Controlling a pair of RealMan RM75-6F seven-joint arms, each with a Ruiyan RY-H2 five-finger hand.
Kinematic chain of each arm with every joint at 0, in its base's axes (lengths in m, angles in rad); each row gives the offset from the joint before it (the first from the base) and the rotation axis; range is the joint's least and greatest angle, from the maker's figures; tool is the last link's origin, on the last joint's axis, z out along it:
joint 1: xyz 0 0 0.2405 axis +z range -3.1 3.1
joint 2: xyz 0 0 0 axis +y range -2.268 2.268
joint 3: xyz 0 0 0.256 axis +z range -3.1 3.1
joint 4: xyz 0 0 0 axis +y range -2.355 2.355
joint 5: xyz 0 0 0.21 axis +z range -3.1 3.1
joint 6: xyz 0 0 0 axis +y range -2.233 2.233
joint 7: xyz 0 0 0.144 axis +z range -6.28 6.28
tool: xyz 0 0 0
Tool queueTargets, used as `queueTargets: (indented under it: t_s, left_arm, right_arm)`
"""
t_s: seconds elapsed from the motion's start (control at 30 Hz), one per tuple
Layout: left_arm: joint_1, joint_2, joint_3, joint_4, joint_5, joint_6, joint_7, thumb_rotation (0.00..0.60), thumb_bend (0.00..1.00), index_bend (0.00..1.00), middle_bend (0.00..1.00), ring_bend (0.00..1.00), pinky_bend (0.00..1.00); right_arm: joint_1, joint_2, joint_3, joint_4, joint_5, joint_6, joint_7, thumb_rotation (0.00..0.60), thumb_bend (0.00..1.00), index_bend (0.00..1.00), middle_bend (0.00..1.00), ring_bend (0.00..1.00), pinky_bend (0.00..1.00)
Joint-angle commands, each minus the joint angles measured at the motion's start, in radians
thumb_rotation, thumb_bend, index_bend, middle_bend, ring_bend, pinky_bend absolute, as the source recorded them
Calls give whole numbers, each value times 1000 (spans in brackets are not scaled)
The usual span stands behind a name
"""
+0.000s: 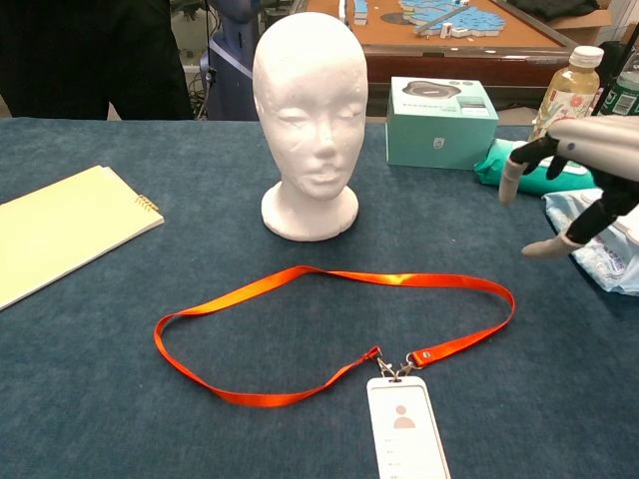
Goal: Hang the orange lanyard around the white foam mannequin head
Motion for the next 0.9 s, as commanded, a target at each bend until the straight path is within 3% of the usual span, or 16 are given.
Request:
queueTargets:
  t_s: [0.03,0.53,0.9]
  left_arm:
    - [2,0,3,-1,5,4,-2,600,115,147,199,204,141]
    - [9,-10,10,20,17,16,-36,600,115,147,199,204,141]
    - [18,-21,13,57,5,16,-73,600,115,147,199,204,141]
  right_arm:
    - [48,-65,10,42,66,-12,-65,600,144,434,303,203,256]
    - [178,-295,17,226,238,22,-249,600,163,479,303,195,256]
    - [235,-377,4,313,319,23,-311,600,225,519,305,195,256]
